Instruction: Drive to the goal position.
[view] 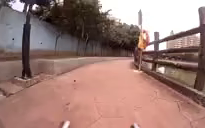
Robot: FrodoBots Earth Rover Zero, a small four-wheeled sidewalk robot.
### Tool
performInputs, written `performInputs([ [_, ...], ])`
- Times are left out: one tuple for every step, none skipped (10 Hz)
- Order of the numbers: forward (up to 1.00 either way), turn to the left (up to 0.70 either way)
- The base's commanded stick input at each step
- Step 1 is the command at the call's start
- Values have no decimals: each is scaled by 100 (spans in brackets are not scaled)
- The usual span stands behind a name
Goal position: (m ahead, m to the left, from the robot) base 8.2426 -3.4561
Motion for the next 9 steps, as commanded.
performInputs([
  [100,0],
  [100,0],
  [100,0],
  [100,0],
  [100,0],
  [100,0],
  [100,0],
  [100,-1],
  [100,-10],
])
